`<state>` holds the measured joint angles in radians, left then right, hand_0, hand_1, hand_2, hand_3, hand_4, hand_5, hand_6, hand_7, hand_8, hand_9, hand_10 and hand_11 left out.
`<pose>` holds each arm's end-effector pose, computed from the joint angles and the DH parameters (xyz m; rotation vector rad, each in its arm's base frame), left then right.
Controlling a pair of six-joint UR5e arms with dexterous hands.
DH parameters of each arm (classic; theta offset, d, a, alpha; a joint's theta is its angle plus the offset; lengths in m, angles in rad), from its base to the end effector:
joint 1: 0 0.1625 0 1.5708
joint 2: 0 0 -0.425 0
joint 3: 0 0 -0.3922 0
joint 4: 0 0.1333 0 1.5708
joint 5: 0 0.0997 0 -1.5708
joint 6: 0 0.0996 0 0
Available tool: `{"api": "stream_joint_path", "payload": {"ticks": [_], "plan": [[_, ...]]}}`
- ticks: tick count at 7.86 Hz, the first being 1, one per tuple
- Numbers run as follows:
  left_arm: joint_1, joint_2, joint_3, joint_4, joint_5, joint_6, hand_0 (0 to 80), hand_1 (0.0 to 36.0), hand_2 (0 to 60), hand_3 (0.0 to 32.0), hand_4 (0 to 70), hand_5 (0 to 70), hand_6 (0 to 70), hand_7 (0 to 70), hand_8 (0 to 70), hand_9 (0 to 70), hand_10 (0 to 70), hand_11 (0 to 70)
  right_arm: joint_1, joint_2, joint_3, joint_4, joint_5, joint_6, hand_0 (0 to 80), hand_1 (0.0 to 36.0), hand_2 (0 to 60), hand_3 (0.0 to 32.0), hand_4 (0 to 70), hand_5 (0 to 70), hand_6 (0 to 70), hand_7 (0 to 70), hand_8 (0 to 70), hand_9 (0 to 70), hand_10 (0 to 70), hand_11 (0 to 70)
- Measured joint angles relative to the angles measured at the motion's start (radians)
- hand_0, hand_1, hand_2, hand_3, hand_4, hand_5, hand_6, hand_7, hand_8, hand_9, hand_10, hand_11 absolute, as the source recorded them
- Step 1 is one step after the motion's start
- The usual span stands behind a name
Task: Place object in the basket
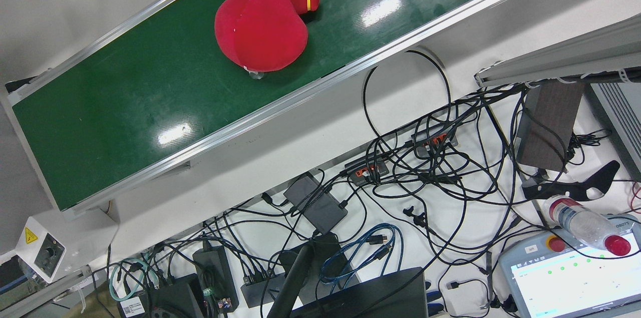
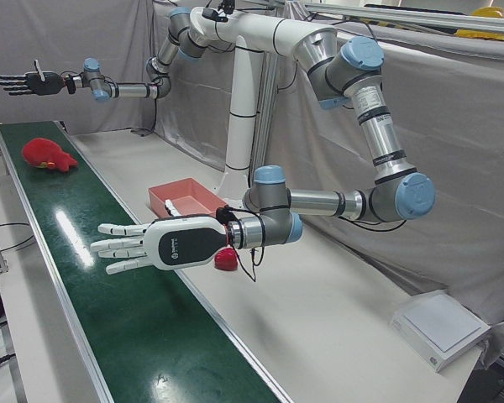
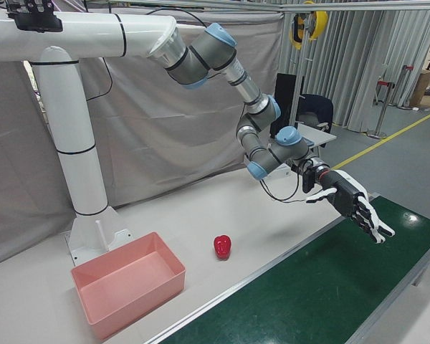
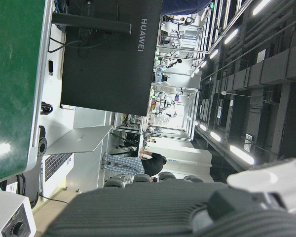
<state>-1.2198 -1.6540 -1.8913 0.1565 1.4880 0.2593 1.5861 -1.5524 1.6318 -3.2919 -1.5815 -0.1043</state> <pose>0.0447 -0.5338 0.5043 -0.0307 2.2613 -1.7075 0.1397 -0.4890 0.6628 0.1131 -2.0903 2.2445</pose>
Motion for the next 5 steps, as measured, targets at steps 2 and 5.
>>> {"api": "stream_joint_path", "payload": {"ticks": [2,5], "plan": [[-0.001,0.001,0.000,0.000,0.000,-0.001,62.3,20.5,0.0,0.0,9.4,16.7,1.9,2.0,6.9,11.5,0.0,0.0,0.000,0.000,0.000,0.000,0.000,0.000,0.0,0.0,0.0,0.0,0.0,0.0,0.0,0.0,0.0,0.0,0.0,0.0],[-0.001,0.002,-0.001,0.000,0.001,-0.001,61.6,20.3,0.0,0.0,8.9,17.1,1.9,2.1,7.2,11.9,0.0,0.0,0.000,0.000,-0.001,0.000,0.000,0.000,0.0,0.0,0.0,0.0,0.0,0.0,0.0,0.0,0.0,0.0,0.0,0.0]]}}
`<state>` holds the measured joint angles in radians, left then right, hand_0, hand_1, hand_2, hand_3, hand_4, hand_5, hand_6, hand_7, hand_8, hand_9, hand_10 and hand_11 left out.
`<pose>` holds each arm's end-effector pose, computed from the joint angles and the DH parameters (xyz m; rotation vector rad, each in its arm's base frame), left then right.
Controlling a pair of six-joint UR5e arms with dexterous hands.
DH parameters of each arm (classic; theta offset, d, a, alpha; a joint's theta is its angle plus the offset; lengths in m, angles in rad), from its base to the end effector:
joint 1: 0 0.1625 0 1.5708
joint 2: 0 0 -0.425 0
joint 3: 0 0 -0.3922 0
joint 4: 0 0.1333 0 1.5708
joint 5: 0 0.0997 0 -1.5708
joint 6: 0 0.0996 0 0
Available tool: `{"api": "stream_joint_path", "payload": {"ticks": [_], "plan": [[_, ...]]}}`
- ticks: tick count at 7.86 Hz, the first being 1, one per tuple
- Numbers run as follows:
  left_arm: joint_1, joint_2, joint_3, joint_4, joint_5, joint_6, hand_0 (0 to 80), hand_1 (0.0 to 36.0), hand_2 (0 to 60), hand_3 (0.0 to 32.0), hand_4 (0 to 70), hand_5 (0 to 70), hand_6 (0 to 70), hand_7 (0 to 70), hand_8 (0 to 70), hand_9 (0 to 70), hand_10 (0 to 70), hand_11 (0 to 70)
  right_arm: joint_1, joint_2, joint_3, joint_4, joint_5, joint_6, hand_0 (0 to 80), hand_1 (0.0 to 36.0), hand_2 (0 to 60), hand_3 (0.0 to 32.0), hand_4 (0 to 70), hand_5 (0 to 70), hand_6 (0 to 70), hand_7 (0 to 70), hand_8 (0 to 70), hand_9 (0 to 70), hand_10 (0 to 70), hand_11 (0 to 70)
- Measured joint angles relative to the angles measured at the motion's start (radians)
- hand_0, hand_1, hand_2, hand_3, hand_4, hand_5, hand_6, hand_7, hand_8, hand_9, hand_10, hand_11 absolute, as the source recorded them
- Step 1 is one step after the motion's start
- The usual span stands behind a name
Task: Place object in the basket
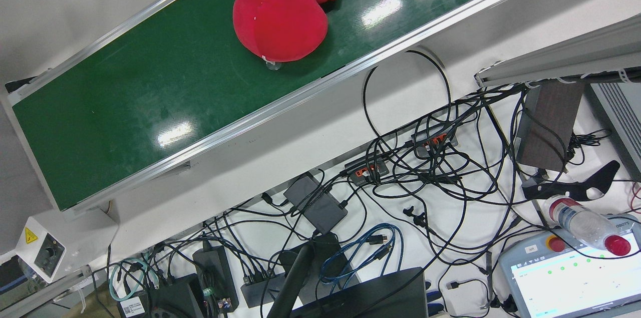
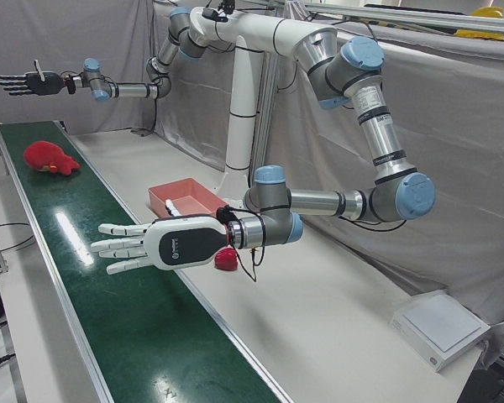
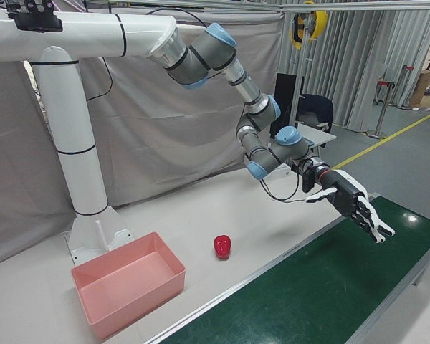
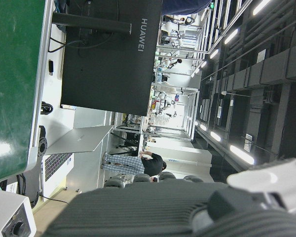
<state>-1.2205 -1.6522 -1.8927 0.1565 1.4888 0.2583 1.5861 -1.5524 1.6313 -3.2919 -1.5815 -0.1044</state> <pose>0.0442 -0.5331 0.5046 -0.0318 2.2611 -1.7082 0.1397 -0.4889 0.6631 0.1132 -2.0897 2.2450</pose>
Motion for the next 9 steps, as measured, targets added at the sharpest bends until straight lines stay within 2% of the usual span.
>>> {"api": "stream_joint_path", "payload": {"ticks": [9], "plan": [[0.005,0.011,-0.002,0.000,-0.001,0.001,61.5,20.2,0.0,0.0,8.1,16.3,1.7,2.0,7.2,11.9,0.0,0.0,0.000,0.000,0.001,0.000,0.000,0.000,0.0,0.0,0.0,0.0,0.0,0.0,0.0,0.0,0.0,0.0,0.0,0.0]]}}
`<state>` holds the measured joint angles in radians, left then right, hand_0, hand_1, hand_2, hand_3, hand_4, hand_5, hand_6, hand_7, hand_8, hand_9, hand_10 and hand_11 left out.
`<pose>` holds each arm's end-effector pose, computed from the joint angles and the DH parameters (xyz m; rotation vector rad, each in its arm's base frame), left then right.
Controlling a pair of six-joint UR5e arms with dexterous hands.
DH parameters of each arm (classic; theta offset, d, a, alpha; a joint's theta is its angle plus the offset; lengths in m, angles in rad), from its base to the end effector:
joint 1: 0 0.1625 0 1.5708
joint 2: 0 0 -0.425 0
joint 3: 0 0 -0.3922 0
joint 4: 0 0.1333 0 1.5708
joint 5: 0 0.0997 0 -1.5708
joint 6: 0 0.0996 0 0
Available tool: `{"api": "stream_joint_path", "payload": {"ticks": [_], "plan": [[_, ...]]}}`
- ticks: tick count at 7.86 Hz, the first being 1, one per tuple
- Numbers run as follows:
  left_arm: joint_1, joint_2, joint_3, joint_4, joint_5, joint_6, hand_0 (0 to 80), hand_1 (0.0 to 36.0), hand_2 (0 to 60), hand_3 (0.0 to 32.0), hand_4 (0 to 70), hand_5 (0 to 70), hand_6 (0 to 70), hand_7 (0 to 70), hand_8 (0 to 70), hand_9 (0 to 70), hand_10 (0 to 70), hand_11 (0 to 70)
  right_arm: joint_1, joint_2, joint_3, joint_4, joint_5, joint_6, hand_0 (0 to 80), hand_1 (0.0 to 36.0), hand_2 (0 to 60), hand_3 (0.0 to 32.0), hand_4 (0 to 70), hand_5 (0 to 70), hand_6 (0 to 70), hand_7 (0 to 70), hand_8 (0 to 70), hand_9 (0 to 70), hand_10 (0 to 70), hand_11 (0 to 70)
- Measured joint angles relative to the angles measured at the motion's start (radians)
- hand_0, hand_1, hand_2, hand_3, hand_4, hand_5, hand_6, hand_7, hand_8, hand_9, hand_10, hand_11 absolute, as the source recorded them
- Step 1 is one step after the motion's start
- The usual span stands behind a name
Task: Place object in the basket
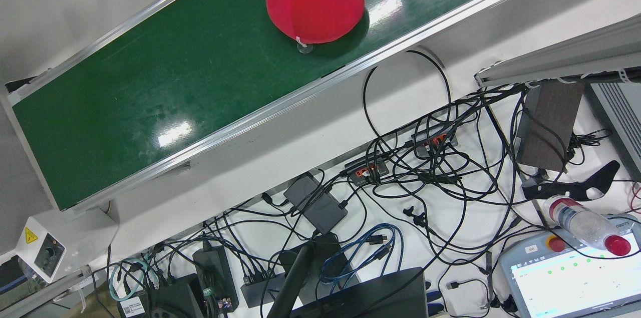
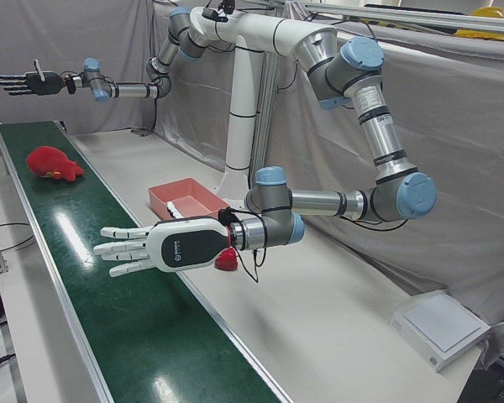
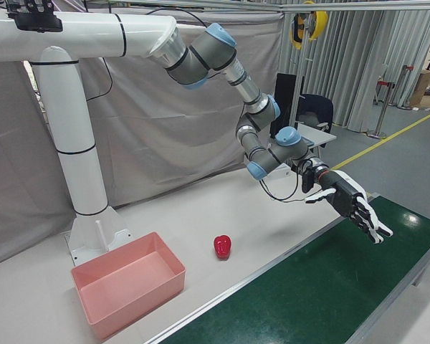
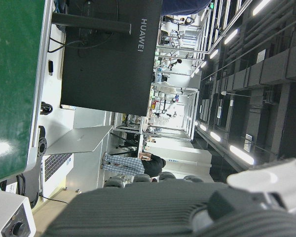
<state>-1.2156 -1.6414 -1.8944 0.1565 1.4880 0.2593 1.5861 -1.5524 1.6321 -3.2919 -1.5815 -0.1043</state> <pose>0.0454 -0.5293 0.5093 -0.0346 2.2497 -1.7143 0.1397 -0.4890 0.6627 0.1131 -2.0906 2.2442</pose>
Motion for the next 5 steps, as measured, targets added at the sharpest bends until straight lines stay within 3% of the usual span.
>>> {"api": "stream_joint_path", "payload": {"ticks": [5], "plan": [[-0.002,-0.002,-0.001,0.000,0.000,-0.003,62.0,20.5,0.0,0.0,9.1,17.3,1.8,1.9,7.0,11.7,0.0,0.0,0.000,0.000,-0.001,0.000,0.000,0.000,0.0,0.0,0.0,0.0,0.0,0.0,0.0,0.0,0.0,0.0,0.0,0.0]]}}
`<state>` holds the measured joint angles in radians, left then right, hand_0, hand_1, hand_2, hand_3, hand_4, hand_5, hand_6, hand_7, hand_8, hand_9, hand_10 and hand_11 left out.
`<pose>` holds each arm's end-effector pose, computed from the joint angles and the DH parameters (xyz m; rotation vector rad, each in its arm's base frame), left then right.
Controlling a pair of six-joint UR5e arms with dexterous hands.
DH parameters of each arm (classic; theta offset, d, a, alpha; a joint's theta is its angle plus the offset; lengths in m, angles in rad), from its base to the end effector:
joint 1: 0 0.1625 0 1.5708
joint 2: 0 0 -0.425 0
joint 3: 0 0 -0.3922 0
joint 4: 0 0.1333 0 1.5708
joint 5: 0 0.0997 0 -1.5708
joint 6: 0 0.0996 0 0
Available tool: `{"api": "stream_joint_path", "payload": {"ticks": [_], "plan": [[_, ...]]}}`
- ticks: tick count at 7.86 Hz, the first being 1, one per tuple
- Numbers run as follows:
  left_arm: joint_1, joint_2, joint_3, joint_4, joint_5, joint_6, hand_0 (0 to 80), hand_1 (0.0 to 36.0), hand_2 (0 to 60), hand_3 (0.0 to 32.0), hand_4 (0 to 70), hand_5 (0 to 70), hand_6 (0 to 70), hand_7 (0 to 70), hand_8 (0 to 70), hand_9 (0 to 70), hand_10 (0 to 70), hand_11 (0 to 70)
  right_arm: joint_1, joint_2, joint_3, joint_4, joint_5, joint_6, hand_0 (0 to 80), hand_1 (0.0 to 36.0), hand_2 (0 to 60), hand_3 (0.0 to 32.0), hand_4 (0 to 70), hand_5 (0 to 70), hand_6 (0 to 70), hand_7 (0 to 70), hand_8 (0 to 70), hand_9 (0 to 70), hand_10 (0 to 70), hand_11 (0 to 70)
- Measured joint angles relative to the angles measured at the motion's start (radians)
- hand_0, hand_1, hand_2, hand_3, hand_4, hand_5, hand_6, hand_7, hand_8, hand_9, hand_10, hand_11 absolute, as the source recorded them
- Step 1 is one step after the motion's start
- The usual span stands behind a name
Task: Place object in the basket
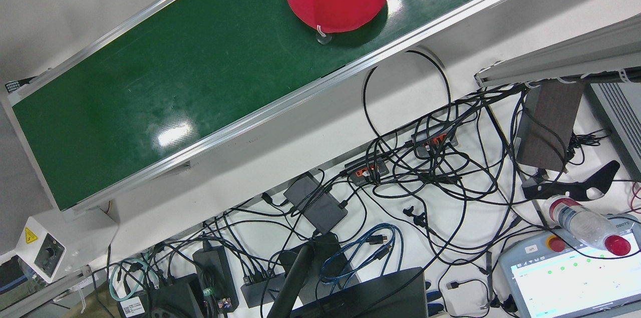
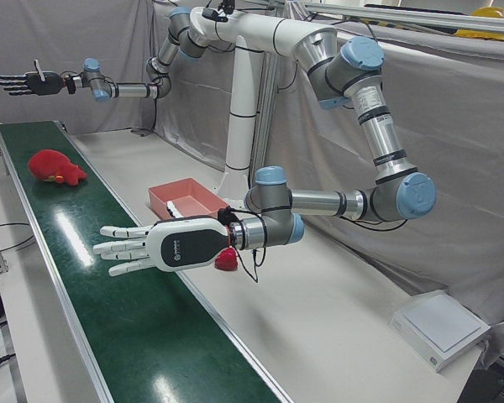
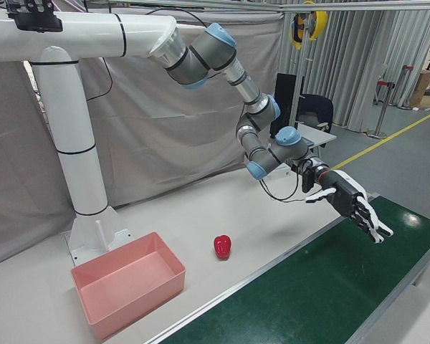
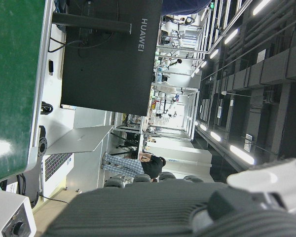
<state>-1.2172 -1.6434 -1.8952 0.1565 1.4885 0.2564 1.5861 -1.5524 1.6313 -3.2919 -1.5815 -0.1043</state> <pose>0.0448 -0.5300 0.5079 -0.0368 2.2541 -1.7137 0.1397 -0.4889 0.6631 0.1131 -2.0897 2.2450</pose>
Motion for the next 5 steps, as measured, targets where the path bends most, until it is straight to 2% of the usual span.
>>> {"api": "stream_joint_path", "payload": {"ticks": [5], "plan": [[-0.001,0.000,-0.014,0.001,0.001,0.000,62.1,20.4,0.0,0.0,9.7,17.4,1.8,2.0,7.2,11.8,0.0,0.0,0.000,0.000,0.000,0.000,0.000,0.000,0.0,0.0,0.0,0.0,0.0,0.0,0.0,0.0,0.0,0.0,0.0,0.0]]}}
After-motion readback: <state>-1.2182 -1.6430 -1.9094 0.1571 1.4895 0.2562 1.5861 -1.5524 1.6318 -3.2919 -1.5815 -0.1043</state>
